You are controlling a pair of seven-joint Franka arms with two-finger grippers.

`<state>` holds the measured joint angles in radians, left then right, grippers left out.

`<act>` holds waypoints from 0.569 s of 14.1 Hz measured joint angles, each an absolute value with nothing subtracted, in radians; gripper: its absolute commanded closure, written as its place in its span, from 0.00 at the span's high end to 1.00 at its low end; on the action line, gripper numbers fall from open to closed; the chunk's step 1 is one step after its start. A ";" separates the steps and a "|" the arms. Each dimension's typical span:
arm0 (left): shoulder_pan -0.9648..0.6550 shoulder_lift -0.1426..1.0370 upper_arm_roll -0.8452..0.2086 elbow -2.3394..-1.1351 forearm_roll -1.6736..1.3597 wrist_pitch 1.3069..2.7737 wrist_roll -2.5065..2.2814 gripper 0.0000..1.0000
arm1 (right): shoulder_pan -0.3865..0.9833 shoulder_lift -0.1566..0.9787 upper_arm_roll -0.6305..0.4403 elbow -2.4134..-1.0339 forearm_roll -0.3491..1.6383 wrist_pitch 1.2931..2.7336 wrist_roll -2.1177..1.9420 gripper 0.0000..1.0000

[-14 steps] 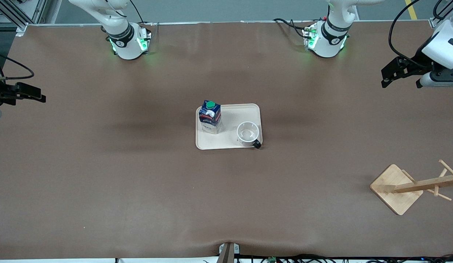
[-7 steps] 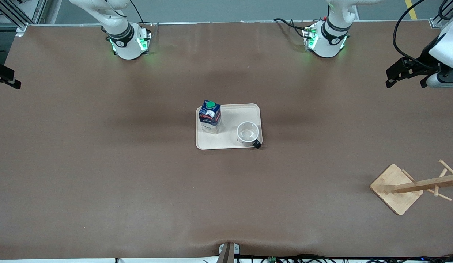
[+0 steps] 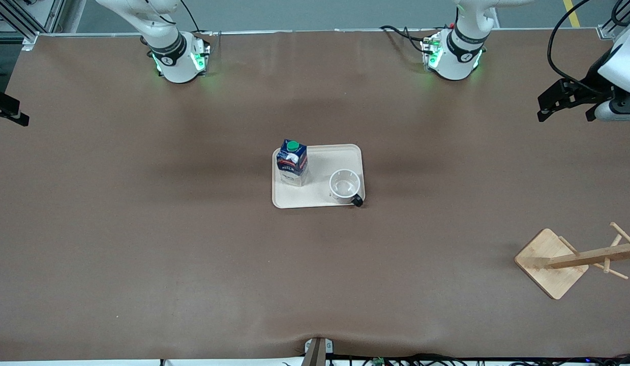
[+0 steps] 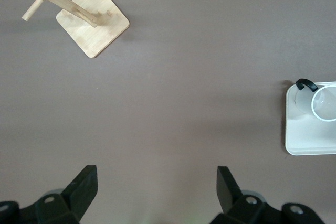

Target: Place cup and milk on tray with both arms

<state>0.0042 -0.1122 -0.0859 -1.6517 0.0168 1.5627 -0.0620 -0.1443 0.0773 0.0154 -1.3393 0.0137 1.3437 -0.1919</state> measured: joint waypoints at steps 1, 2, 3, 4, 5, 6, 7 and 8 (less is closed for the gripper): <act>0.004 -0.112 -0.086 -1.651 0.017 1.561 -0.062 1.00 | -0.144 0.077 0.014 -1.339 0.014 1.344 -0.192 1.00; 0.004 -0.111 -0.086 -1.650 0.017 1.560 -0.062 1.00 | -0.145 0.077 0.013 -1.339 0.014 1.344 -0.192 1.00; 0.004 -0.110 -0.086 -1.650 0.017 1.560 -0.061 1.00 | -0.145 0.077 0.011 -1.339 0.014 1.343 -0.192 1.00; 0.004 -0.110 -0.086 -1.650 0.017 1.560 -0.061 1.00 | -0.145 0.077 0.009 -1.339 0.014 1.343 -0.192 1.00; 0.004 -0.109 -0.086 -1.650 0.017 1.559 -0.061 1.00 | -0.145 0.077 0.009 -1.339 0.014 1.343 -0.192 1.00; 0.004 -0.109 -0.086 -1.650 0.017 1.557 -0.061 1.00 | -0.145 0.077 0.008 -1.339 0.014 1.343 -0.192 1.00; 0.004 -0.108 -0.086 -1.650 0.017 1.553 -0.061 1.00 | -0.145 0.077 0.008 -1.339 0.014 1.343 -0.192 1.00; 0.004 -0.108 -0.086 -1.650 0.017 1.550 -0.061 1.00 | -0.145 0.077 0.008 -1.339 0.014 1.343 -0.192 1.00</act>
